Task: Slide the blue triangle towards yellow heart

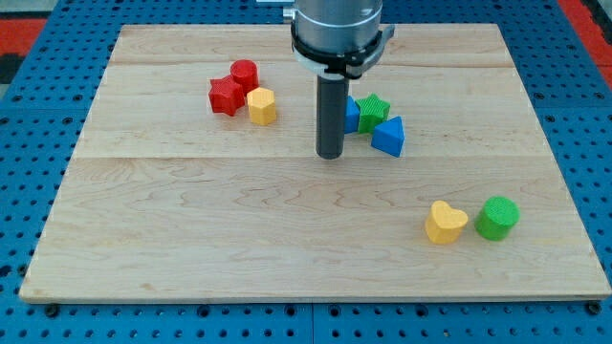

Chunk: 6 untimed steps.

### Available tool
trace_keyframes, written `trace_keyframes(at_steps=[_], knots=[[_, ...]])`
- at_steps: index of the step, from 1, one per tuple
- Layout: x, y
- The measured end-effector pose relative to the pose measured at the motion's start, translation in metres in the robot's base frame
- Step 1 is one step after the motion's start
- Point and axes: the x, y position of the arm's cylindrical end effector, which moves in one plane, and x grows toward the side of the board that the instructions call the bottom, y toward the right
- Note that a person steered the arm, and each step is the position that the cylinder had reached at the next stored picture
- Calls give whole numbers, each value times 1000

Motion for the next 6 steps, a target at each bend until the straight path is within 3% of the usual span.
trace_keyframes(at_steps=[2, 6], knots=[[-42, 10], [-22, 101]])
